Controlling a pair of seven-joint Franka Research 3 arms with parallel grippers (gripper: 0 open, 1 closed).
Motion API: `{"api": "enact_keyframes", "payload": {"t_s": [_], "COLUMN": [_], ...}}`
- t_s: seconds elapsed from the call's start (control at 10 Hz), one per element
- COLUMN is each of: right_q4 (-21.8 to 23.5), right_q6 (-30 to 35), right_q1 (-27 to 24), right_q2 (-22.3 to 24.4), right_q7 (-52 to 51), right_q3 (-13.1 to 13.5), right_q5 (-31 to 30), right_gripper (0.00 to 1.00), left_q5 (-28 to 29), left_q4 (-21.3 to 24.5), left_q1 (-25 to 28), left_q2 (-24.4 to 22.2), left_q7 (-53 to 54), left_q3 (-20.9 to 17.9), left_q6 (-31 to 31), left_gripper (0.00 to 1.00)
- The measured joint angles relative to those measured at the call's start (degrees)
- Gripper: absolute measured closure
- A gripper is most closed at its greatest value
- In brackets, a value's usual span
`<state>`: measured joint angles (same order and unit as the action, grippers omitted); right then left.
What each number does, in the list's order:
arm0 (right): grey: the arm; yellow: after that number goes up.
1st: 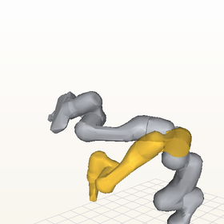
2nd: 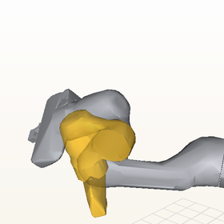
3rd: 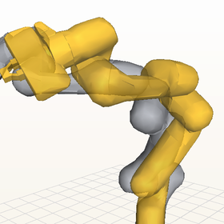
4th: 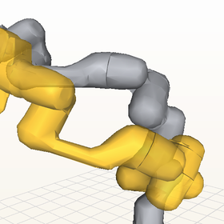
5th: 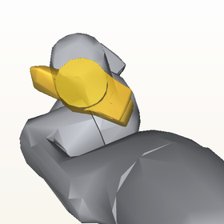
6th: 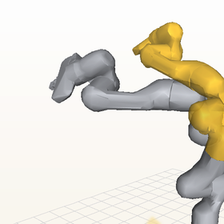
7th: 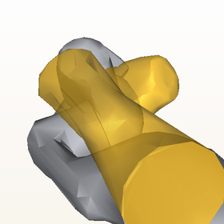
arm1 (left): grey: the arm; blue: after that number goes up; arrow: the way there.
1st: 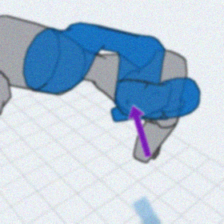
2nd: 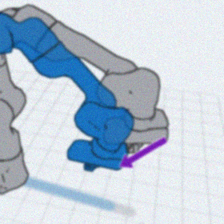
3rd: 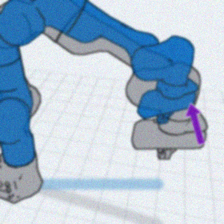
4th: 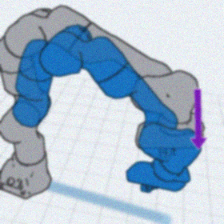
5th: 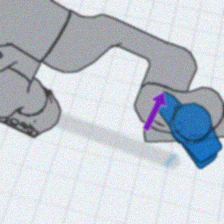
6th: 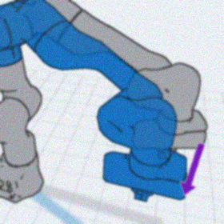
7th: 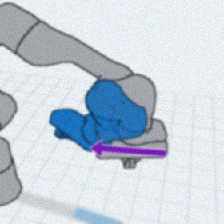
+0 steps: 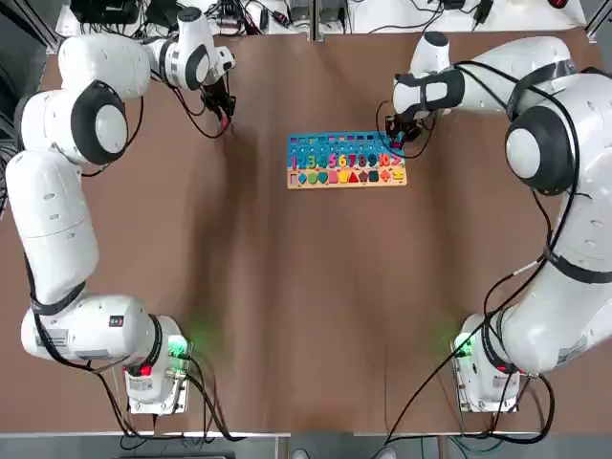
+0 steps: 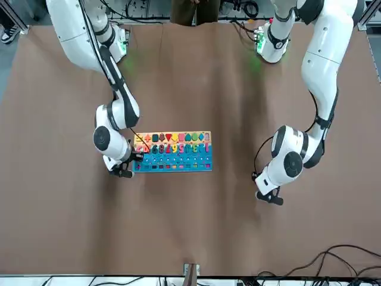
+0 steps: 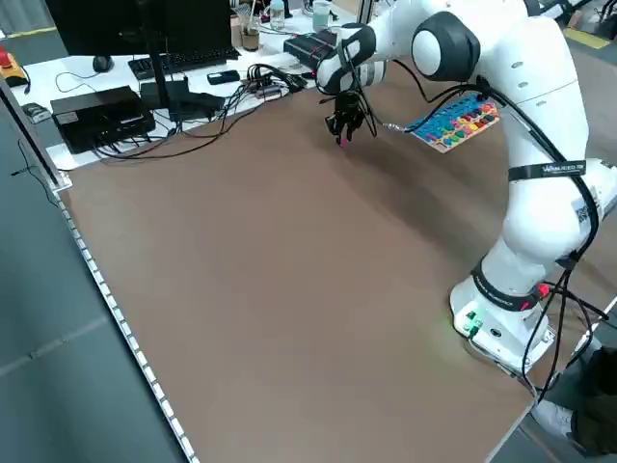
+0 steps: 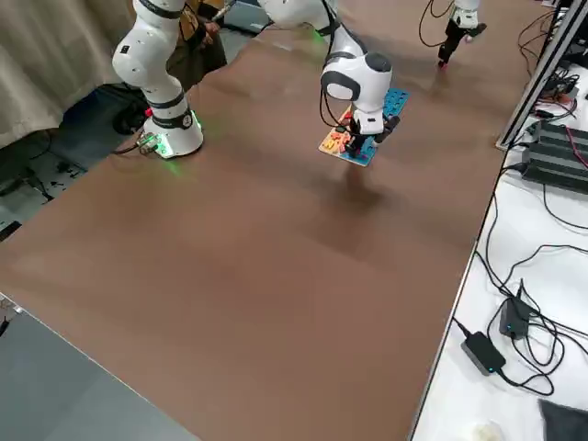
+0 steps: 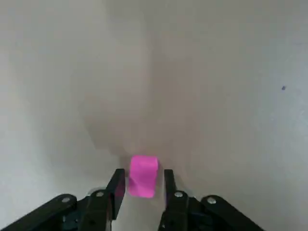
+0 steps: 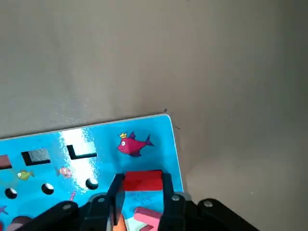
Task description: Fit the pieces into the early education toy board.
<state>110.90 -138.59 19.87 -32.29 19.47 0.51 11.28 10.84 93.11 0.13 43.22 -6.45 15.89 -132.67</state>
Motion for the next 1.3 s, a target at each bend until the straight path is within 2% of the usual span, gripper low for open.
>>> {"api": "enact_keyframes", "payload": {"t_s": [0.2, 0.9, 1.3], "right_q4": [0.02, 0.06, 0.09], "right_q6": [-0.04, -0.11, -0.13], "right_q1": [0.0, 0.01, 0.05], "right_q2": [0.0, 0.0, 0.01], "right_q7": [0.01, 0.01, -0.03], "right_q3": [0.0, 0.01, 0.03], "right_q5": [0.0, -0.01, -0.39], "right_gripper": [0.64, 0.64, 0.64], "left_q5": [0.0, 0.0, 0.03], "left_q4": [0.0, -0.08, -0.08], "left_q1": [-0.02, -0.02, -0.02], "left_q2": [0.08, 0.41, 0.41], "left_q7": [0.01, 0.02, 0.03], "left_q3": [0.0, 0.0, 0.0], "left_q6": [-0.01, -0.27, -0.28], "left_gripper": [0.63, 0.64, 0.7]}}
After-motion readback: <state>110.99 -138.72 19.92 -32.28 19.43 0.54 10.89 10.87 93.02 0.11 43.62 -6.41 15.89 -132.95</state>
